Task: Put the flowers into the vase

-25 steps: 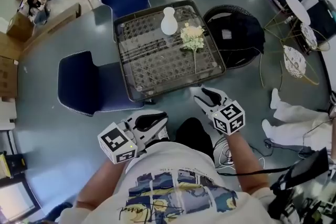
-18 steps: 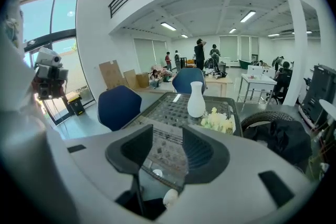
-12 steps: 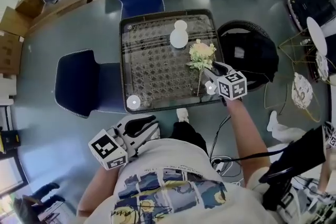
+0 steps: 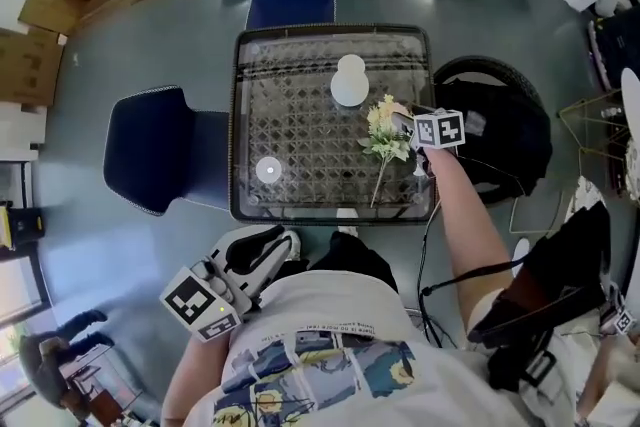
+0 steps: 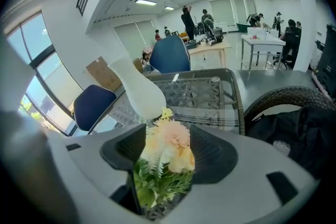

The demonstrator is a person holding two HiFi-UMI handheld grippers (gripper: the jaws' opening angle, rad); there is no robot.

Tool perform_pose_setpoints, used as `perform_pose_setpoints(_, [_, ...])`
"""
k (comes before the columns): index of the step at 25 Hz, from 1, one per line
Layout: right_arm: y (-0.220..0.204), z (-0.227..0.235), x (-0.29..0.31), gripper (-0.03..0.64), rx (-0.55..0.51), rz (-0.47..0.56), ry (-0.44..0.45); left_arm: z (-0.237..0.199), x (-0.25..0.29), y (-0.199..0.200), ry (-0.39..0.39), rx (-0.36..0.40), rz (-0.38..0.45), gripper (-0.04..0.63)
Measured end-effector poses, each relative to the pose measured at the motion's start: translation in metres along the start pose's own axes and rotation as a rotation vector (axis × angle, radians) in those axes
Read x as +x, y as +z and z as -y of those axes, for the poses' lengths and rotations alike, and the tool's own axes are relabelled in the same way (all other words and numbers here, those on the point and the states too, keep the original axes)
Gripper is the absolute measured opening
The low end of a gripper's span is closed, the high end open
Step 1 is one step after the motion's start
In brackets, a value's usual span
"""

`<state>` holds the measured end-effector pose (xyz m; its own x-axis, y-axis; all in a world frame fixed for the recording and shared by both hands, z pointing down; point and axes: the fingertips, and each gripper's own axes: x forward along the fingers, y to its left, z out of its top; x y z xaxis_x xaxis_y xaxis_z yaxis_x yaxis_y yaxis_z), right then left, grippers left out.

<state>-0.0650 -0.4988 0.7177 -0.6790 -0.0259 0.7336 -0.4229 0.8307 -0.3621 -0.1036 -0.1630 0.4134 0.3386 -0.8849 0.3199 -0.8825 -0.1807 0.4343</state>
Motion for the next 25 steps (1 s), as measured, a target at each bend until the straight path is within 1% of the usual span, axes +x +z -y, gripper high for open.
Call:
perform_pose_setpoints(5, [-0.006,0.009,0.03,0.241,0.072,-0.083,0.063,-0.007,0.003,0.001,0.056,-0.036,0.008,0.046])
perform_pose_setpoints(7, [-0.005,0.006,0.032,0.239,0.08,-0.098,0.07,-0.009,-0.001,0.002,0.074,-0.046,0.009,0.046])
perform_pose_setpoints(8, [-0.003,0.002,0.032,0.223,0.071,-0.097,0.066,-0.011,-0.005,0.003,0.082,-0.048,0.011,0.046])
perform_pose_setpoints(9, [-0.002,0.001,0.031,0.145,0.056,-0.09,0.059,-0.013,-0.007,0.004,0.087,-0.049,0.015,0.046])
perform_pose_setpoints(10, [-0.002,0.001,0.03,0.087,0.04,-0.082,0.05,-0.014,-0.007,0.003,0.09,-0.051,0.02,0.046])
perform_pose_setpoints(13, [0.0,0.001,0.023,0.057,-0.017,-0.057,0.038,-0.015,-0.002,-0.002,0.087,-0.05,0.029,0.046])
perform_pose_setpoints(15, [0.006,-0.005,0.011,0.049,-0.051,-0.028,0.032,-0.015,-0.001,-0.001,0.077,-0.042,0.031,0.046])
perform_pose_setpoints(18, [0.027,-0.016,-0.02,0.044,-0.104,0.036,0.014,-0.014,0.0,0.001,0.05,-0.03,0.04,0.046])
perform_pose_setpoints(21, [0.057,-0.027,-0.059,0.043,-0.201,0.114,-0.05,-0.013,0.002,-0.001,0.02,-0.014,0.046,0.046])
perform_pose_setpoints(25, [0.107,-0.063,-0.122,0.041,-0.324,0.24,-0.119,-0.007,-0.01,0.001,-0.022,0.006,0.062,0.046])
